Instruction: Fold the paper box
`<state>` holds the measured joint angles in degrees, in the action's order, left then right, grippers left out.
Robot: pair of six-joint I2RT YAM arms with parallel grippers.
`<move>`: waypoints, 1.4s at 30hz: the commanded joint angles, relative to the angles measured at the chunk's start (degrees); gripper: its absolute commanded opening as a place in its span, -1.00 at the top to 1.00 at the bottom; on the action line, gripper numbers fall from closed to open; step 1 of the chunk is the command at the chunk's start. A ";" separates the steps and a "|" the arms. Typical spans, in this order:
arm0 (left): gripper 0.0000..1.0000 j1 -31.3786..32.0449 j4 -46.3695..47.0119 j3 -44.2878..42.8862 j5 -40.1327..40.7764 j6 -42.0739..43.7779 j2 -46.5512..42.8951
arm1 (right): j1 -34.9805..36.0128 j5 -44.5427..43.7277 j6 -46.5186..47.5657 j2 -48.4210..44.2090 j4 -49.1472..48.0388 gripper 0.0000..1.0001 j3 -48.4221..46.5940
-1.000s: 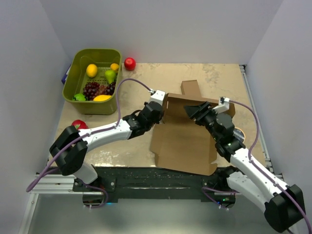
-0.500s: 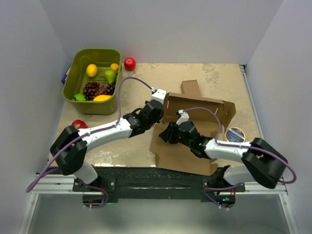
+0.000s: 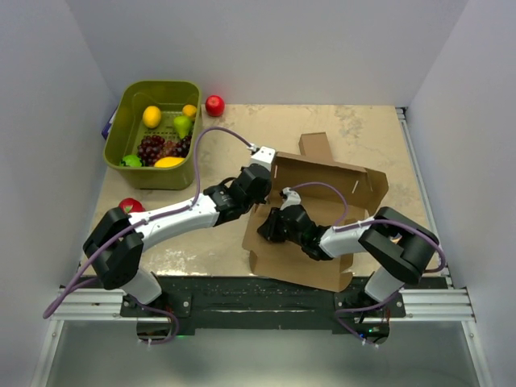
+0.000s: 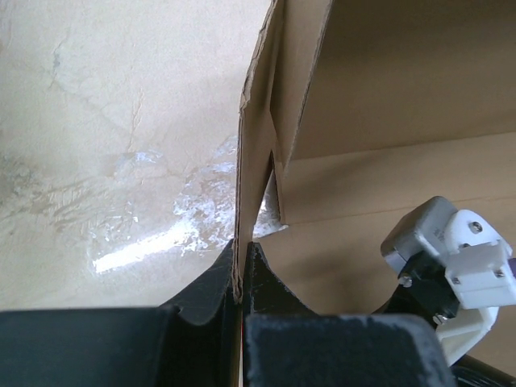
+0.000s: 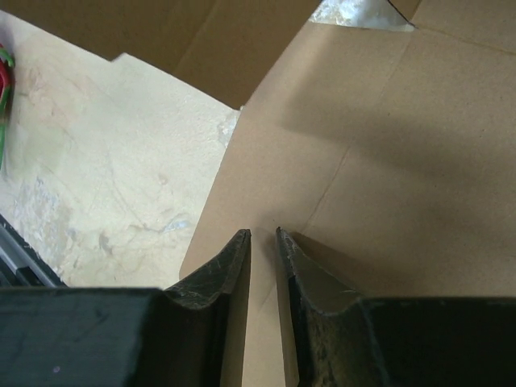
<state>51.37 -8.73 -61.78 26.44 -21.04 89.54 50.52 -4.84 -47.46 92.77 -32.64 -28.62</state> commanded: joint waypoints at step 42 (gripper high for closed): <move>1.00 5.31 3.63 8.60 6.70 -5.95 -2.44 | -21.78 -8.77 -20.47 -40.04 21.04 -0.77 -4.95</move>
<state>55.77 -0.99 -53.76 32.60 -25.89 87.94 29.78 -13.87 -66.08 52.36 -7.84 -31.79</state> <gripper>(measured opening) 0.027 0.891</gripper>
